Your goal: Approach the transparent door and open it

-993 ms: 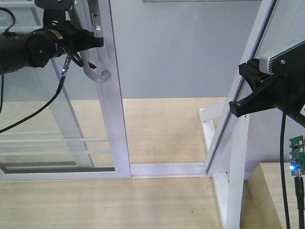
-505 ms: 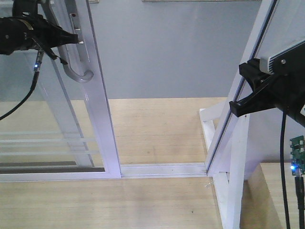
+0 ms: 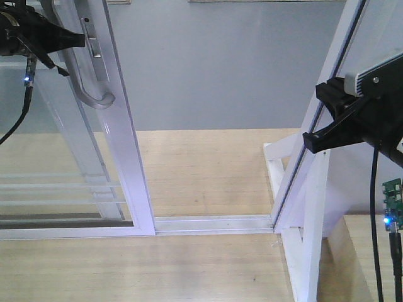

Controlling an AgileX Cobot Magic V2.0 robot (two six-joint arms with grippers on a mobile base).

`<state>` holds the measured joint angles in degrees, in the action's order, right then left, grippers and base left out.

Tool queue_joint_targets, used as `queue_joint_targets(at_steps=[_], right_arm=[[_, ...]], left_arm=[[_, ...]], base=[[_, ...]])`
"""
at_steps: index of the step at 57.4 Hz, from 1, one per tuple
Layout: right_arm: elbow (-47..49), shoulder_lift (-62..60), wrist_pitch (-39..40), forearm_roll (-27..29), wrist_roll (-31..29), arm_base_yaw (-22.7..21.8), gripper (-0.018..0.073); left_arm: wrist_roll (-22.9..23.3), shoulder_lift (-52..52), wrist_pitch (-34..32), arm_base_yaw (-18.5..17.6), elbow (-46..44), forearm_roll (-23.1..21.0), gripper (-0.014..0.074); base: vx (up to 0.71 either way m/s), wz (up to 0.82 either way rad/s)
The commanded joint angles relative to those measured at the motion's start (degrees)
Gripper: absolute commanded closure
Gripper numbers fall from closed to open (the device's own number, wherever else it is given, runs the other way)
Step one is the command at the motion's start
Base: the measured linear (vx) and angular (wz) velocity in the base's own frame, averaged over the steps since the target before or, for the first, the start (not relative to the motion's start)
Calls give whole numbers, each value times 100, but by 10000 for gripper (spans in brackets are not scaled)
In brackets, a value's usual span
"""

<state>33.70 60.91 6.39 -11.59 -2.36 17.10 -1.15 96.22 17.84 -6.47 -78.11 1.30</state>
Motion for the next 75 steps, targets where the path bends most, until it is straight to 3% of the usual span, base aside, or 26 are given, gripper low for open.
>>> queue_joint_targets(at_steps=[1,13,19,31,45,55,63,75], right_arm=[[165,-67,464,17,22,-16,565],[165,-67,464,379,78,-16,565],[165,-84,459,559,18,-16,565],[165,-463,203,657,18,-16,565],[165,-1642,-1143,615,-4,-16,564],[30,-2776,-1867,596,-4,-16,564],[-666,-3829,-2035,603,21,-16,564],[-1371,-4953,-2240,599,21,-16,564]], left_arm=[[35,-447,-391,-12,-181,-6,600],[-2,-844,-75,-12,-126,-6,600],[-9,-1287,-294,-12,287,-6,600],[-203,-2680,-874,-12,1853,-12,600],[-287,-4776,-980,-12,3765,-16,600],[-287,-6498,-369,-12,4635,-16,600],[-275,-7664,267,-12,5019,-31,600],[-254,-8689,766,-12,5381,-427,600]], base=[[0,0],[0,0],[0,0],[0,0],[0,0],[0,0],[0,0],[0,0]])
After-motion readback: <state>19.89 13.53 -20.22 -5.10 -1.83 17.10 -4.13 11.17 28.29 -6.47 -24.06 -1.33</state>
